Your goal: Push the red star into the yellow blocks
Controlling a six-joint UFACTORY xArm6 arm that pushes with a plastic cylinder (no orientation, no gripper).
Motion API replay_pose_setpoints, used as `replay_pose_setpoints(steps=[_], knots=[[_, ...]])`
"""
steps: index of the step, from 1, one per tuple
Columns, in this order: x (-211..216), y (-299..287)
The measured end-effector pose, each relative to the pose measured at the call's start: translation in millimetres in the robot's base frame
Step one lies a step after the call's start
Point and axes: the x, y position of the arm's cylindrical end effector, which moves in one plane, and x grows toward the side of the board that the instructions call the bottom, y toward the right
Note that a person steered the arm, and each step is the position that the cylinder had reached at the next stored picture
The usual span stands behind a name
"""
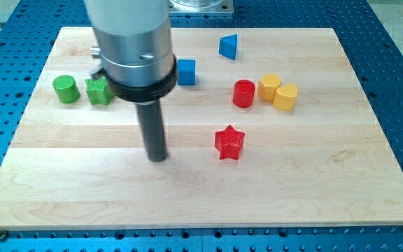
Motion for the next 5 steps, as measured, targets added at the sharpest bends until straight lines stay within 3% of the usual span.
replay_pose_setpoints(steps=[2, 3, 4, 5], knots=[[-5.2, 111.4], [27.8, 115.1], [-13.7, 158.6], [-57.5, 154.6]])
